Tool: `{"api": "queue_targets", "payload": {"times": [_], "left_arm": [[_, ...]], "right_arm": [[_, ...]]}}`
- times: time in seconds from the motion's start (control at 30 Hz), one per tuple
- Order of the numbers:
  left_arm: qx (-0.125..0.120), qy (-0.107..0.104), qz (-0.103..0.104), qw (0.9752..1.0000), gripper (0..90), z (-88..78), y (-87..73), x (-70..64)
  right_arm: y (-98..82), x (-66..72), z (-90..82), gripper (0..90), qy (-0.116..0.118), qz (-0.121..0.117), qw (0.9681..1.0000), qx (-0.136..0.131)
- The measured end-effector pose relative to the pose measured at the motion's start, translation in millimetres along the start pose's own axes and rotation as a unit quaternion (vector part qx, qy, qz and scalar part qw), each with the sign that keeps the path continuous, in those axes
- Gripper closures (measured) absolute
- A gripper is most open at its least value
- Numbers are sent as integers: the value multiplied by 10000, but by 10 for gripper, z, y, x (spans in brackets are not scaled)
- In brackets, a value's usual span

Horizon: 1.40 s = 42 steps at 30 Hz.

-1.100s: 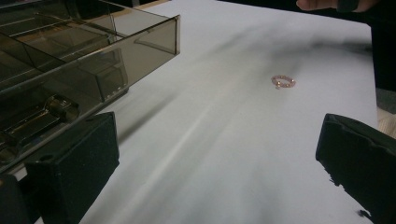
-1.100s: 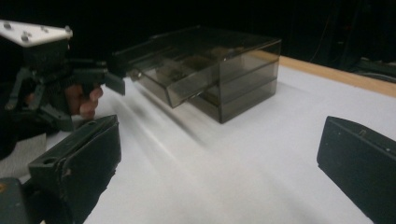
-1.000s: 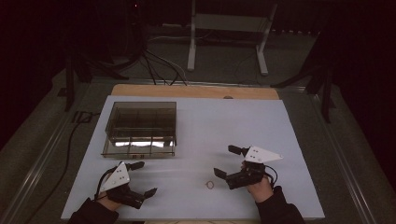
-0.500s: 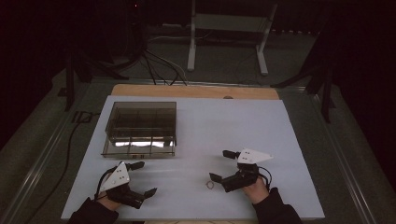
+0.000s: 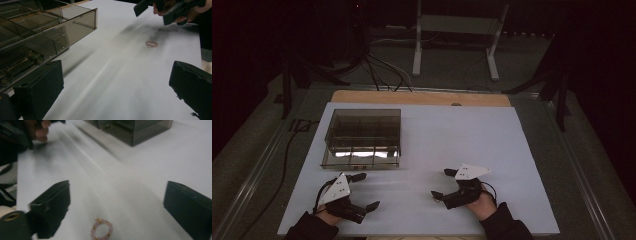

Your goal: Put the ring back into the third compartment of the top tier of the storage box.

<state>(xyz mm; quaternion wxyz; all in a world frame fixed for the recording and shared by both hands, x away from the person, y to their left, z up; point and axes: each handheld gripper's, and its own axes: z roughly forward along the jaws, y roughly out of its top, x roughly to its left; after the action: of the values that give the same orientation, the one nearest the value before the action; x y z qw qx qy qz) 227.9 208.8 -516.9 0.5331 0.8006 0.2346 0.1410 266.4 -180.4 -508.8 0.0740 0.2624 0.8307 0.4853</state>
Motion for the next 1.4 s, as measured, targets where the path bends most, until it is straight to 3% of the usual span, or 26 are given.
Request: {"api": "queue_targets", "payload": {"times": [0.13, 0.3, 0.4, 0.7, 0.9, 1.13, 1.4], "left_arm": [[16, -12, 3, 10000, 6, 2, -1, 2], [27, -15, 7, 10000, 6, 10, -3, 4], [11, -18, 11, 10000, 6, 10, 0, 2], [40, -38, -2, 10000, 6, 19, -3, 7], [40, -45, 4, 10000, 6, 20, -3, 7], [36, -42, 25, 10000, 6, 19, 0, 4], [27, -51, 19, 10000, 6, 20, 1, 6]], "right_arm": [[-16, -2, 19, 171, -14, 25, 9999, 156], [-46, -10, 12, 335, -57, -43, 9994, 337], [-62, 0, 22, 426, 62, -42, 9990, 450], [-97, 12, 79, 624, -31, -228, 9959, 880], [-104, 22, 116, 699, -24, -218, 9947, 1008], [-111, 86, 181, 795, -108, -465, 9919, 1179], [-114, 120, 194, 838, -195, -668, 9894, 1274]]}}
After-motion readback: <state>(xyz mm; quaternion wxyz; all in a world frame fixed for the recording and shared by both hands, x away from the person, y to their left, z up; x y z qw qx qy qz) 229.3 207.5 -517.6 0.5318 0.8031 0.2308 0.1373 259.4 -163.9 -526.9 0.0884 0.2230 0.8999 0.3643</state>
